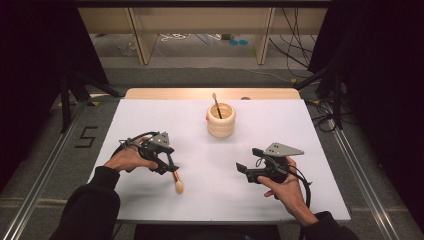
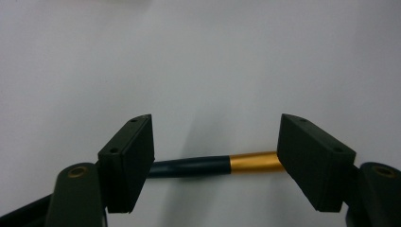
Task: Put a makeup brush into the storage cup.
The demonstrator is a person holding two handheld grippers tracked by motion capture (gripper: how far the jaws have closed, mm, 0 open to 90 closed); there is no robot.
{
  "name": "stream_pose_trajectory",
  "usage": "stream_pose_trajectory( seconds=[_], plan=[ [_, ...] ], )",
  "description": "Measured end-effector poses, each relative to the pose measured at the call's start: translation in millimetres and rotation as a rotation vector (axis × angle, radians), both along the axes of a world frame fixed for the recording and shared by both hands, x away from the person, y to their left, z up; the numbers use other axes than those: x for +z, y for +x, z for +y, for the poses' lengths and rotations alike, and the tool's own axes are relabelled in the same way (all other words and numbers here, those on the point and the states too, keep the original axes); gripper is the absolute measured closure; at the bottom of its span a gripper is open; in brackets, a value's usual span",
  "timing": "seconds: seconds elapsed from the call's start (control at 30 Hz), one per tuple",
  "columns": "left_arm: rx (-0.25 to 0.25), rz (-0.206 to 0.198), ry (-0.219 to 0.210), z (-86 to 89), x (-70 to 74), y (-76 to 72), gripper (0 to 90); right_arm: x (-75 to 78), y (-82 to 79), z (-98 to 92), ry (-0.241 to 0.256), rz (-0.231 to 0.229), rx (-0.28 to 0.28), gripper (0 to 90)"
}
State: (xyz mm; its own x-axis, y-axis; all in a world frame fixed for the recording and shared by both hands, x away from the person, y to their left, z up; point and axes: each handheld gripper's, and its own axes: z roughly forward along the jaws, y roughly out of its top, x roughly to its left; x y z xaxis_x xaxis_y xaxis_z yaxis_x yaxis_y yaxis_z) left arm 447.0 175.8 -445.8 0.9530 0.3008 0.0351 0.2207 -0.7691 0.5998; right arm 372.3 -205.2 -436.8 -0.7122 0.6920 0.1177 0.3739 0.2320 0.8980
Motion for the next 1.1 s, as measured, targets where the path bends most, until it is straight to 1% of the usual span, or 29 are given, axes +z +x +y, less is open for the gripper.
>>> stream_pose_trajectory(
  seconds=[0.07, 0.1, 0.13, 0.17, 0.2, 0.23, 0.27, 0.3, 0.33, 0.37, 0.4, 0.43, 0.47, 0.6, 0.63, 0.67, 0.7, 0.73, 0.77, 0.8, 0.83, 0.87, 0.93, 0.97, 1.07, 1.1],
  plan=[
    [-0.019, 0.0, -0.011, -3.4, 0.9, 2.4, 28.9, -0.5, 0.1, 0.7, -0.001, 0.001, 0.001, 18.0],
    [-0.036, -0.002, -0.022, -4.2, 1.9, 4.8, 29.4, -0.4, -0.7, 1.3, 0.004, 0.021, 0.006, 18.0],
    [-0.026, 0.022, -0.043, -5.1, 0.4, 5.2, 29.8, -0.2, -0.8, 1.1, 0.003, 0.018, 0.006, 18.0],
    [-0.034, 0.028, -0.042, -5.5, -1.9, 6.4, 30.1, -0.3, -0.2, 0.9, 0.001, 0.0, 0.005, 18.0],
    [-0.041, 0.034, -0.022, -5.2, -4.5, 7.2, 30.1, -0.3, -0.2, 0.9, 0.001, 0.0, 0.005, 18.0],
    [-0.044, 0.03, -0.006, -5.1, -7.4, 7.7, 30.1, -0.5, -0.1, 0.7, 0.001, 0.001, 0.006, 18.0],
    [-0.046, 0.037, 0.005, -4.7, -9.4, 8.5, 30.1, -0.7, 0.1, 0.4, -0.002, 0.003, 0.005, 18.0],
    [-0.042, 0.029, 0.012, -4.0, -10.3, 9.6, 30.1, -0.7, 0.2, 0.3, -0.001, 0.004, 0.004, 18.0],
    [-0.037, 0.027, 0.01, -3.6, -10.0, 10.2, 30.0, -0.6, 0.2, 0.4, -0.001, 0.005, 0.004, 18.1],
    [-0.027, 0.027, 0.01, -3.4, -10.2, 10.7, 29.7, 0.2, -1.0, 0.8, -0.001, 0.03, 0.005, 18.3],
    [-0.032, 0.031, 0.007, -3.2, -10.5, 10.9, 29.8, 1.3, -1.5, -0.3, -0.026, 0.03, 0.003, 18.3],
    [-0.039, 0.031, 0.001, -3.2, -11.5, 11.1, 30.1, 0.3, -0.9, 0.4, -0.028, 0.02, 0.004, 18.3],
    [-0.041, 0.035, 0.015, -3.0, -12.2, 11.8, 30.2, -1.2, 0.2, 1.7, -0.008, 0.012, 0.015, 18.3],
    [-0.037, 0.044, 0.022, -2.5, -13.9, 12.5, 30.4, -1.0, -0.4, 2.3, -0.009, 0.016, 0.016, 18.8],
    [-0.049, 0.049, 0.02, -2.7, -14.3, 12.4, 30.5, -0.3, -1.0, 1.6, -0.025, 0.023, 0.013, 18.8],
    [-0.065, 0.046, 0.023, -2.8, -14.6, 12.7, 31.3, -0.2, -1.5, 2.1, -0.023, 0.036, 0.014, 18.9],
    [-0.069, 0.052, 0.022, -3.2, -15.6, 12.6, 31.9, 0.2, -1.9, 2.4, -0.02, 0.045, 0.014, 18.9],
    [-0.067, 0.061, 0.02, -3.3, -16.6, 12.5, 31.9, -0.5, -0.8, 2.2, -0.025, 0.024, 0.015, 18.9],
    [-0.072, 0.059, 0.022, -3.4, -17.3, 13.1, 31.9, -1.0, -0.2, 2.5, -0.022, 0.025, 0.019, 19.0],
    [-0.073, 0.062, 0.027, -3.8, -18.6, 13.1, 31.4, -1.9, 0.3, 3.2, -0.007, 0.022, 0.023, 18.9],
    [-0.074, 0.065, 0.028, -4.1, -19.8, 12.7, 30.9, -2.0, 0.4, 2.9, -0.007, 0.022, 0.023, 19.0],
    [-0.087, 0.059, 0.039, -4.0, -20.1, 13.0, 30.8, -0.8, -0.3, 1.9, -0.022, 0.028, 0.02, 19.1],
    [-0.089, 0.063, 0.035, -4.1, -21.0, 12.8, 30.9, -1.2, 0.1, 2.2, -0.017, 0.027, 0.024, 19.3],
    [-0.087, 0.068, 0.031, -4.1, -21.3, 13.4, 30.9, -2.3, 0.5, 2.9, -0.005, 0.022, 0.027, 19.3],
    [-0.079, 0.067, 0.031, -3.8, -23.1, 13.7, 30.0, -1.9, 0.5, 3.3, -0.007, 0.025, 0.03, 19.8],
    [-0.094, 0.06, 0.051, -3.1, -23.3, 14.1, 30.5, -1.9, 0.4, 3.5, -0.009, 0.025, 0.031, 19.9]
  ],
)
